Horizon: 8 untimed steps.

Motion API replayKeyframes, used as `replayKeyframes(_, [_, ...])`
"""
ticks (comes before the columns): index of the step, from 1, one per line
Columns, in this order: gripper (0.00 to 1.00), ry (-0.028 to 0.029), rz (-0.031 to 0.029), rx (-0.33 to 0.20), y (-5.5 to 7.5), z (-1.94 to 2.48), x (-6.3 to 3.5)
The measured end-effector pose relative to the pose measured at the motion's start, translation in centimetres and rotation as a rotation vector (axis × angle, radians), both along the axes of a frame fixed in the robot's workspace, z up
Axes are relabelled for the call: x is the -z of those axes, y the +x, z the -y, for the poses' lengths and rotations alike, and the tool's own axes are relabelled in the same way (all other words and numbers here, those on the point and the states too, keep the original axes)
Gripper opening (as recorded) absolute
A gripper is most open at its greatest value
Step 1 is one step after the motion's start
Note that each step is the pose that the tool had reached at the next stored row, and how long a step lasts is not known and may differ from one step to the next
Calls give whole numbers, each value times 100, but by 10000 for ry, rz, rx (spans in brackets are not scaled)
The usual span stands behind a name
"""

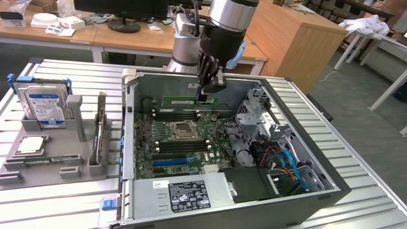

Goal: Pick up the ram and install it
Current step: 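Pick up the ram and move it above insertion slot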

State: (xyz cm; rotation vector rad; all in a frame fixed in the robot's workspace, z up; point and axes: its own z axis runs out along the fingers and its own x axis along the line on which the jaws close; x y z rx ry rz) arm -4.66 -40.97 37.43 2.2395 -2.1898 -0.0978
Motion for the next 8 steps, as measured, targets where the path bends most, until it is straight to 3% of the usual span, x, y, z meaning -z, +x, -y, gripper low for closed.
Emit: replayKeyframes(8, [12, 1, 1, 0, 36, 0, 15])
